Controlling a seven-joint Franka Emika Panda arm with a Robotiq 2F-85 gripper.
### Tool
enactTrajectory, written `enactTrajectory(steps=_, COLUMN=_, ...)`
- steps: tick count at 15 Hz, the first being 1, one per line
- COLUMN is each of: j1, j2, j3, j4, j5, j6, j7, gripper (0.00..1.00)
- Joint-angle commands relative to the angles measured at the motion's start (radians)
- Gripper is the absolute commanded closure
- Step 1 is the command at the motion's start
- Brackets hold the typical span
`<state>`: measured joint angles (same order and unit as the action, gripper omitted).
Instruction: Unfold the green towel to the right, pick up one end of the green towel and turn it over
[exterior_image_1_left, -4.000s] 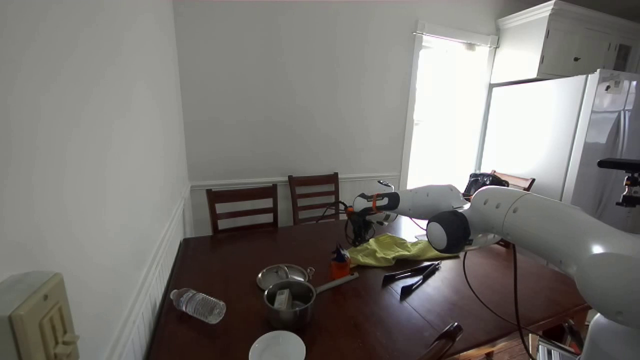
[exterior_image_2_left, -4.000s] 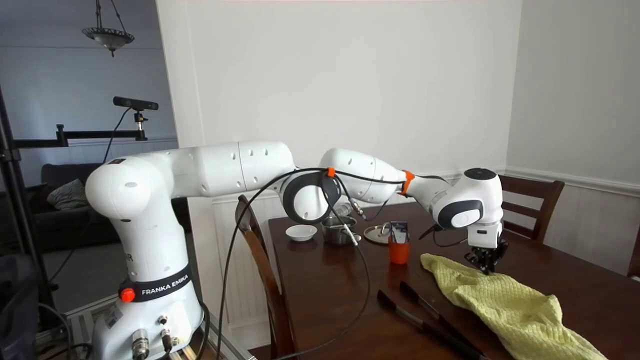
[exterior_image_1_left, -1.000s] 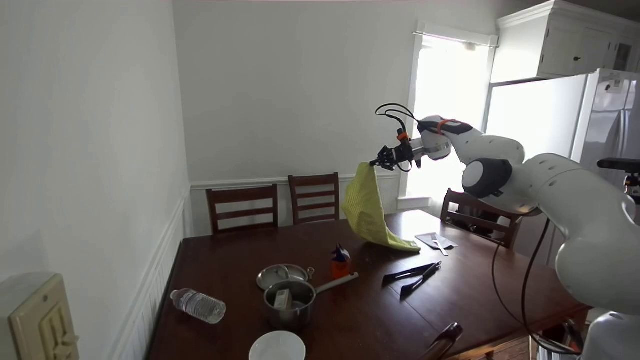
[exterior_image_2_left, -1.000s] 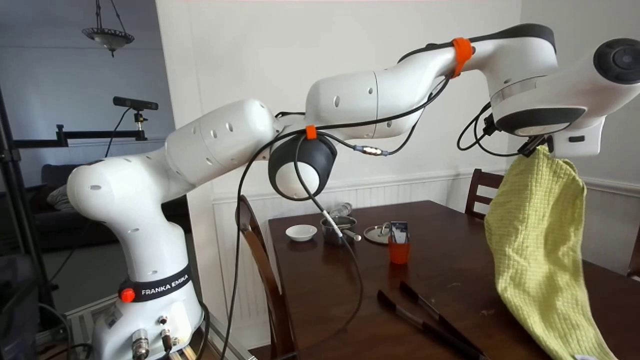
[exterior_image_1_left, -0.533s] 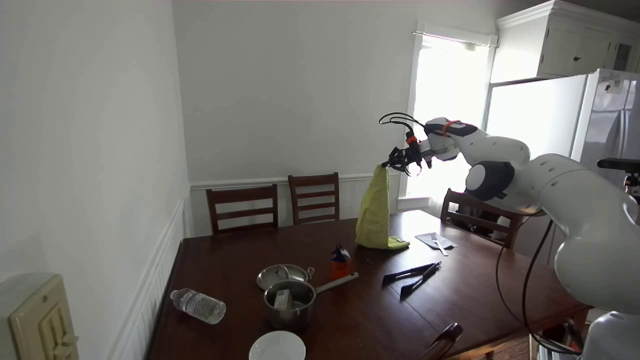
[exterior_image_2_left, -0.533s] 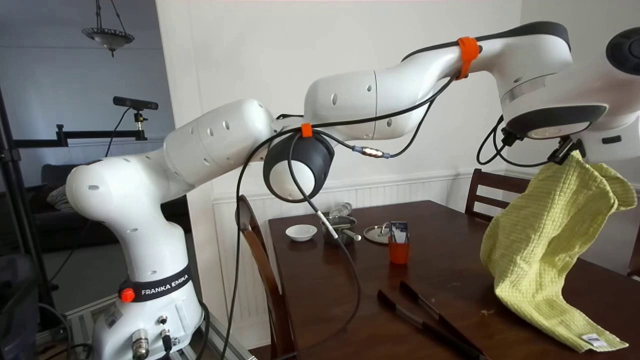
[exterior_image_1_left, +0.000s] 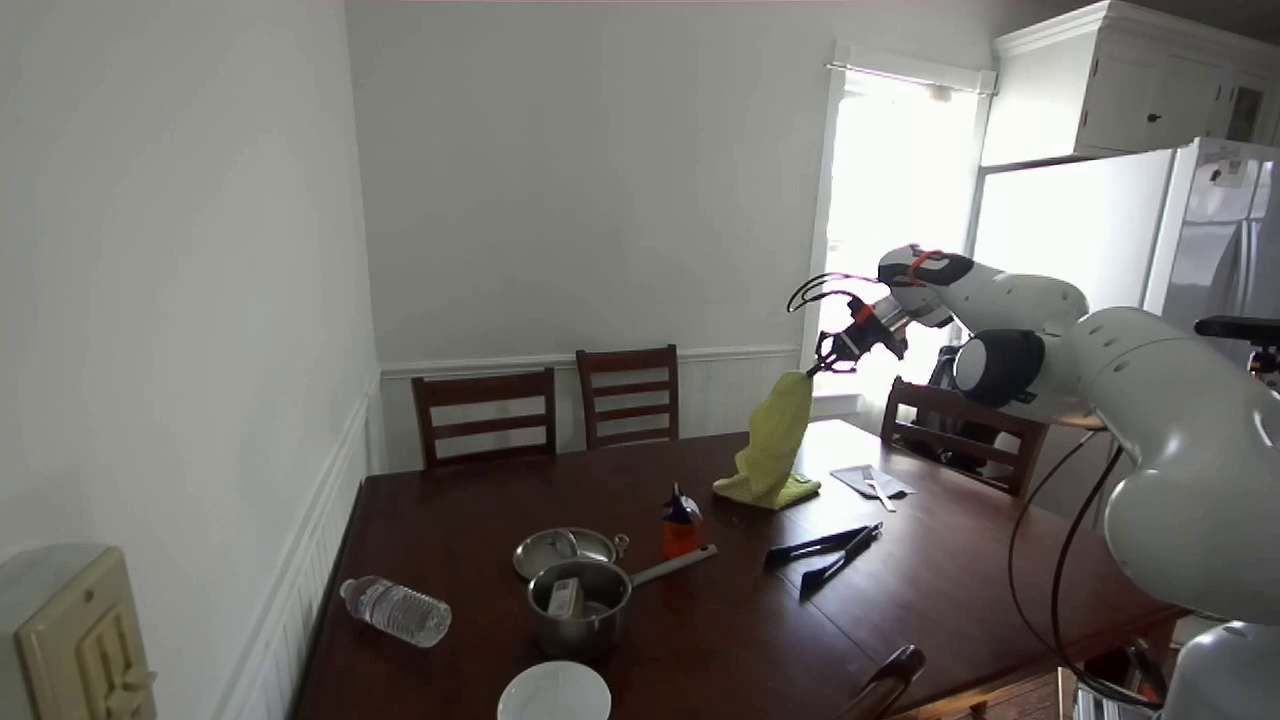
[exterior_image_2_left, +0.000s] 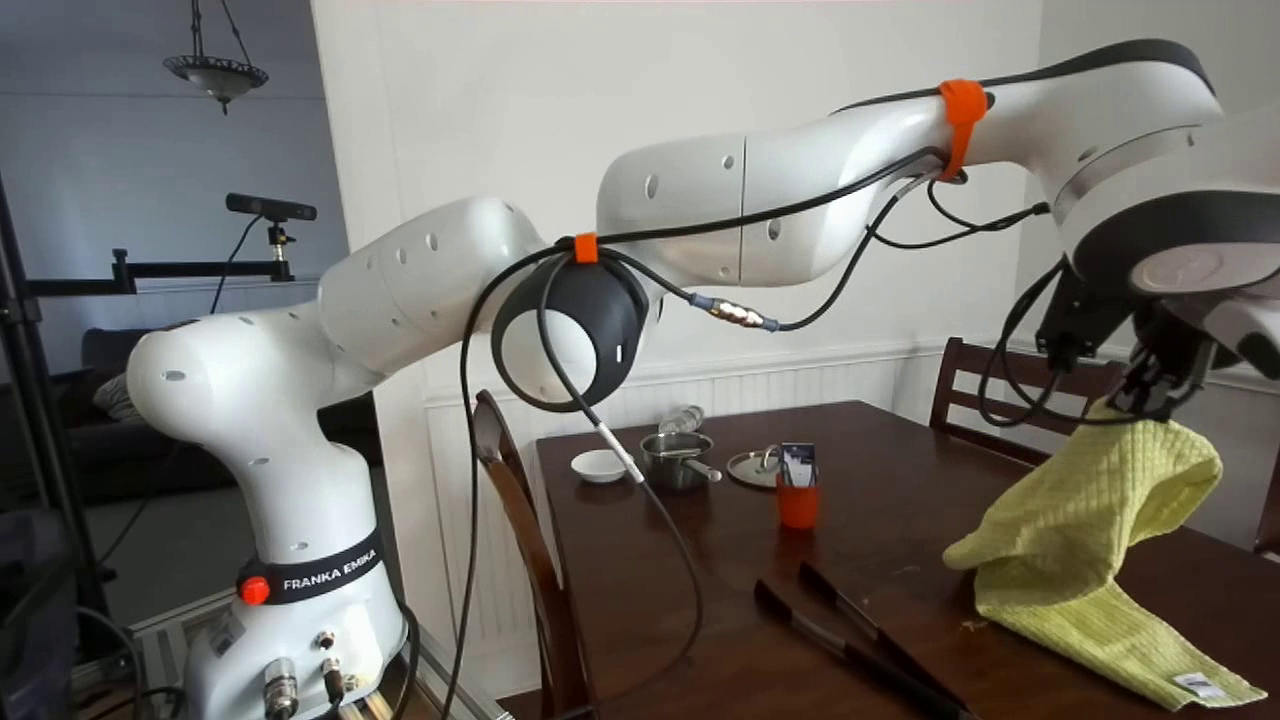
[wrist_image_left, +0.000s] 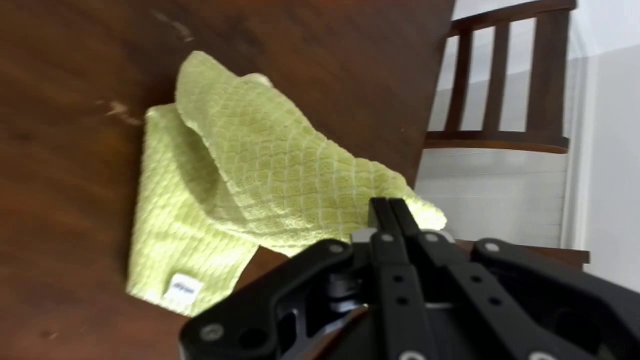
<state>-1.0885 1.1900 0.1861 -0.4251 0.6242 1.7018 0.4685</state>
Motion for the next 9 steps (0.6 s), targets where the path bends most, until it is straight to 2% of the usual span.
enactTrajectory(steps=1, j1=-0.069, j2=-0.036, j3=-0.061, j4=-0.042, j5=-0.114, j6=-0.118, j7=-0.132, gripper=0.99)
enactTrajectory(steps=7, j1=-0.13, j2=-0.026, j3=-0.12, j4=-0.066, j5=-0.287, j6=-0.364, j7=-0.366, gripper=0.99)
enactTrajectory(steps=9, j1=-0.114, j2=0.018, j3=-0.173, j4=0.009, j5=-0.369, j6=-0.396, j7=-0.399, gripper=0.99)
